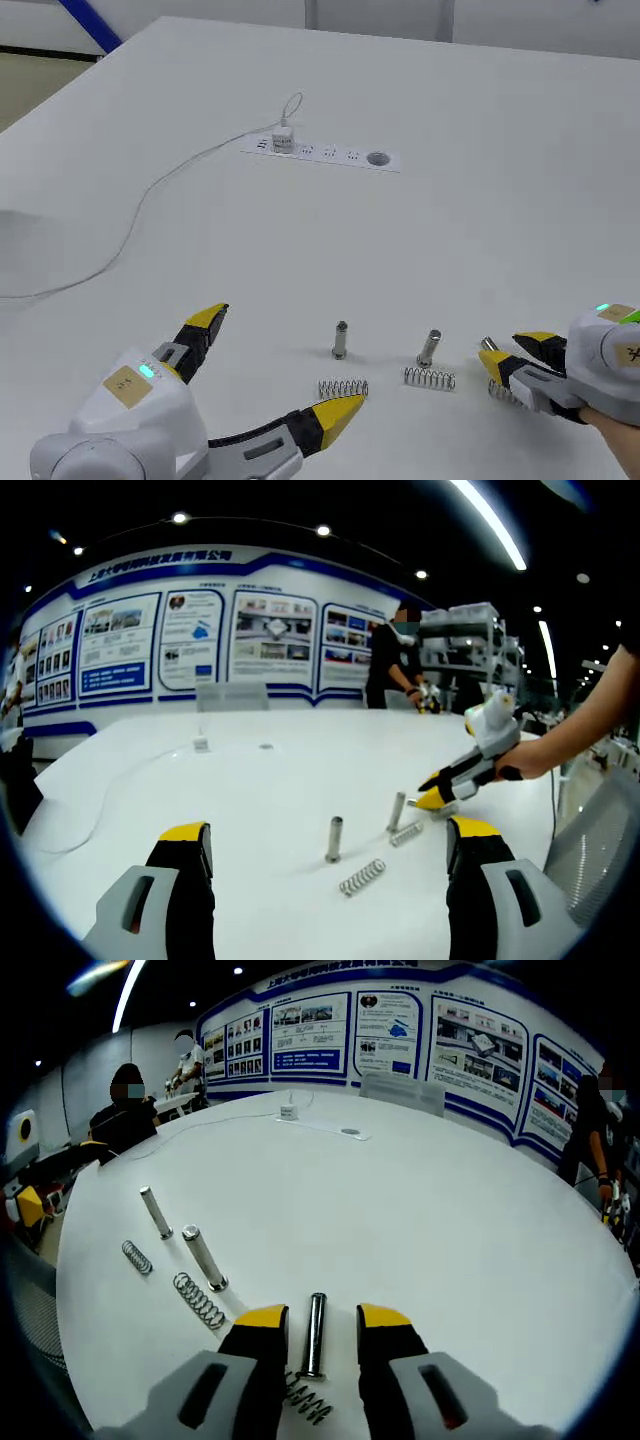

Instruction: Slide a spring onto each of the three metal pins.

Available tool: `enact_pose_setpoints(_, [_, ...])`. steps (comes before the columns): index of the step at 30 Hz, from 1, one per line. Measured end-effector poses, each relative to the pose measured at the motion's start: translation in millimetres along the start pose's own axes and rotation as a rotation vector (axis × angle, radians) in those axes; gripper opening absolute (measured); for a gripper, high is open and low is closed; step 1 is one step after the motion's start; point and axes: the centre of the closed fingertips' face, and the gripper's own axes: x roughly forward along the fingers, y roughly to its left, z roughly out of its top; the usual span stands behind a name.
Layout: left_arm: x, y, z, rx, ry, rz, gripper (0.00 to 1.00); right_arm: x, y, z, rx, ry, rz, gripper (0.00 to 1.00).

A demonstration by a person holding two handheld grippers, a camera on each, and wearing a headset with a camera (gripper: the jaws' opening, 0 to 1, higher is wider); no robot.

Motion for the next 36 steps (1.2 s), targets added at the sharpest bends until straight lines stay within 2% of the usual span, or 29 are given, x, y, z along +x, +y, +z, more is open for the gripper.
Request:
enact_pose_setpoints(6, [0.2, -0.7, -1.5, -0.002, 0.008, -0.003, 0.99, 7.5, 4.7, -1.4, 0.0, 0.019, 0.034, 0.22])
enact_pose_setpoints(10, [0.0, 0.7, -1.4, 0.006, 0.009, 0.002, 0.99, 9.0, 5.4, -6.3, -0.08, 0.048, 0.026, 0.19])
enact_pose_setpoints(15, [-0.3, 3.0, -2.1, 0.001, 0.013, 0.011, 0.99, 11.4, 4.2, -2.9, -0.056, 0.039, 0.033, 0.18])
enact_pose_setpoints(20, [-0.2, 1.5, -3.8, 0.005, 0.021, 0.005, 0.98, 14.1, 5.1, -2.7, 0.054, 0.043, 0.067, 0.14])
enact_pose_setpoints(23, [-0.4, 1.9, -3.8, 0.006, 0.021, 0.004, 0.98, 10.9, 3.8, -3.4, 0.03, 0.051, 0.077, 0.1])
enact_pose_setpoints(25, [-0.5, 2.4, -3.8, 0.005, 0.021, 0.006, 0.98, 10.6, 3.8, -3.8, 0.046, 0.056, 0.079, 0.1])
enact_pose_setpoints(28, [-0.5, 2.7, -4.6, 0.002, 0.024, 0.007, 0.98, 11.5, 4.4, -3.4, 0.022, 0.067, 0.075, 0.09])
enact_pose_setpoints(36, [0.3, 0.2, -8.3, 0.016, 0.043, -0.005, 0.98, 12.2, 4.0, -4.2, 0.06, 0.081, 0.068, 0.09])
